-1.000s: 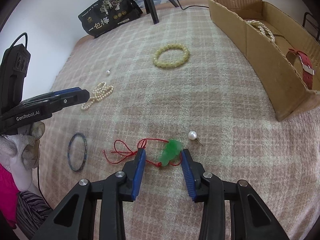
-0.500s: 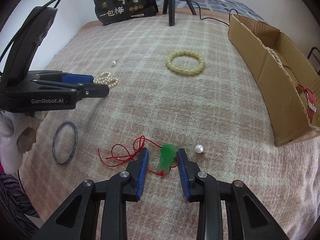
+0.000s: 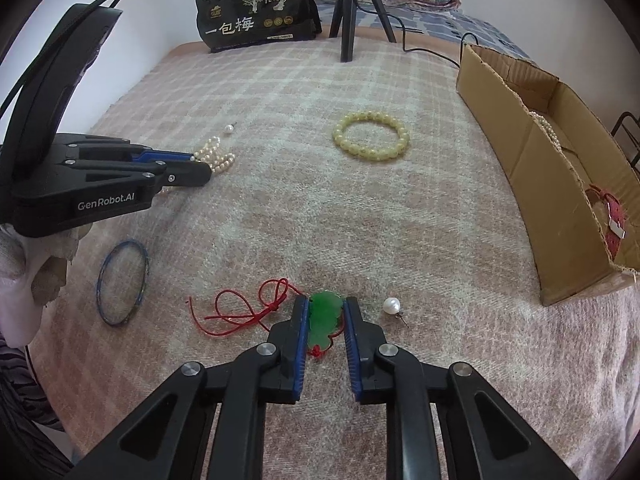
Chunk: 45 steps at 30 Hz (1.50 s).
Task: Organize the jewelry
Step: 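Grasp the green jade pendant with the right tool while the left tool grasps the short pearl strand, then carry the pendant in the right tool into the box while the left tool carries the pearl strand there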
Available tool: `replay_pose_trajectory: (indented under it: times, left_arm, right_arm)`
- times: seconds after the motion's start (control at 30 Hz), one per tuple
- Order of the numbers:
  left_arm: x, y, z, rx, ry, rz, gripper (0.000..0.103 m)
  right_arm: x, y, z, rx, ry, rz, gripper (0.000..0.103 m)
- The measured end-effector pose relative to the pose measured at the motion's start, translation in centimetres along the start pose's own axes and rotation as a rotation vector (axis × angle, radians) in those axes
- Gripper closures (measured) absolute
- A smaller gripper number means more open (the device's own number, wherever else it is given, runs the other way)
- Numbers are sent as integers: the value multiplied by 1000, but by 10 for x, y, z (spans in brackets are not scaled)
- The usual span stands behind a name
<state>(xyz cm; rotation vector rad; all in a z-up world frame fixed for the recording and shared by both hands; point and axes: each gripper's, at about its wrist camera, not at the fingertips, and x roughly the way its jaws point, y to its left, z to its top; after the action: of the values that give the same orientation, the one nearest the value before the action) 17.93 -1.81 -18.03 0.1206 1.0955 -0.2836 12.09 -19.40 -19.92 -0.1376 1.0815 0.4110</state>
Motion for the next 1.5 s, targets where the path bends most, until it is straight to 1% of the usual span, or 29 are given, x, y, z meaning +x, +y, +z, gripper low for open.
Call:
replay_pose_trajectory:
  times: [0.23, 0.4, 0.8, 1.1, 1.23, 1.5]
  left_arm:
    - [-17, 6, 6, -25, -43, -14, 97]
    - [-33, 16, 9, -68, -76, -29, 97]
    - [-78, 29, 32, -131, -206, -46, 97]
    - [-94, 20, 40, -128, -246, -71, 98]
    - [-102, 14, 44, -118, -269, -81, 98]
    - [-119, 13, 52, -131, -307, -108, 98]
  right_arm:
    - [-6, 1, 1, 5, -19, 17, 87]
    - [-17, 1, 4, 13, -46, 27, 88]
    - [-42, -3, 15, 27, -114, 36, 88]
    - [-68, -13, 24, 40, -178, 35, 87]
    - [-83, -21, 30, 52, -219, 22, 88]
    - [-115, -40, 44, 92, -305, 9, 87]
